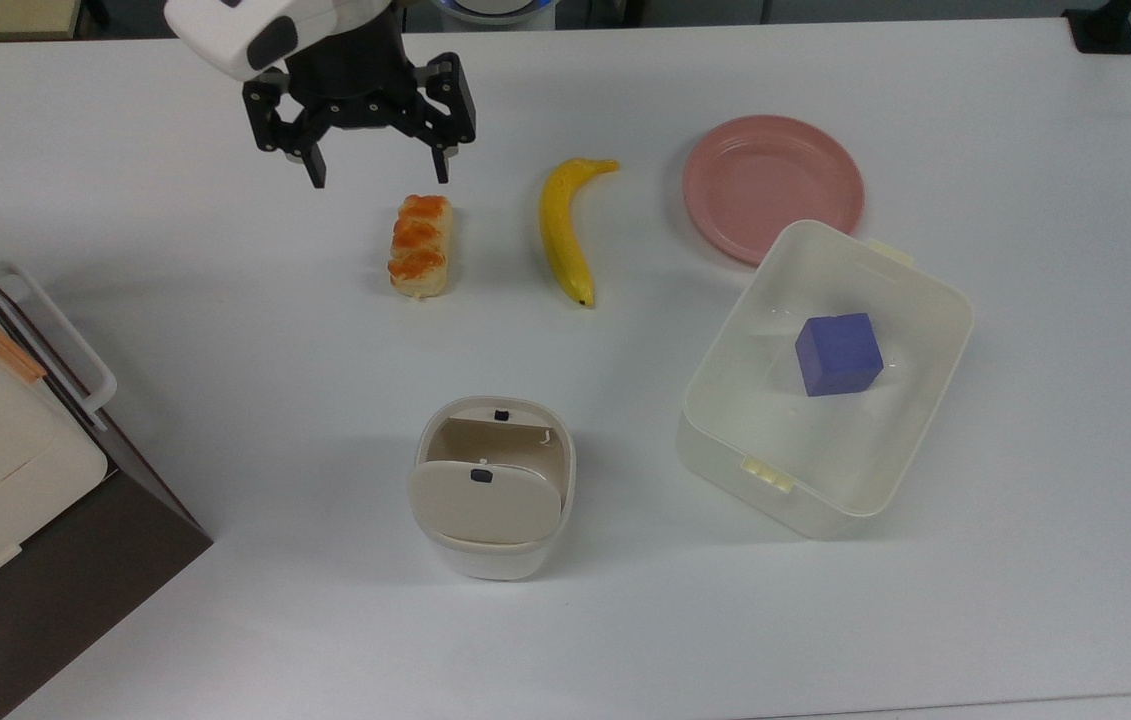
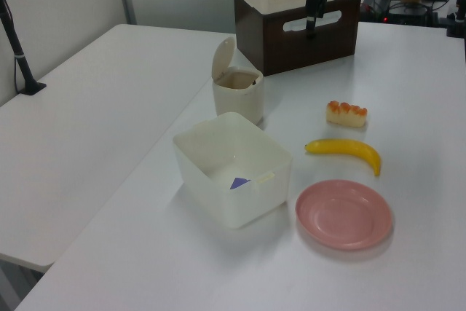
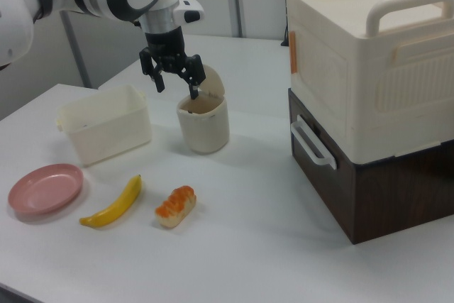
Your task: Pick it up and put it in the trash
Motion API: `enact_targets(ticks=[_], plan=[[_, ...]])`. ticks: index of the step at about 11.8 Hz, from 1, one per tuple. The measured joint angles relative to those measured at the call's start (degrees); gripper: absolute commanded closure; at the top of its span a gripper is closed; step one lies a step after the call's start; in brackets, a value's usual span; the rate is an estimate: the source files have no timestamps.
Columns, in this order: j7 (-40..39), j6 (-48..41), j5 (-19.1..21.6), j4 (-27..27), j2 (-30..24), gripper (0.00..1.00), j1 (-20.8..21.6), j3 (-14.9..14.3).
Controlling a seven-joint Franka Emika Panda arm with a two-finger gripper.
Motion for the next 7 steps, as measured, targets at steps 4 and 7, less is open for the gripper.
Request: enact_targets(ticks=[4,7], plan=[[2.04,-2.08,-0.01,-0.06,-0.91,0.0,-0.59,-0.01],[2.1,-3.14,-0.03,-0.07,-2.23,0.0,-0.58,-0.01]])
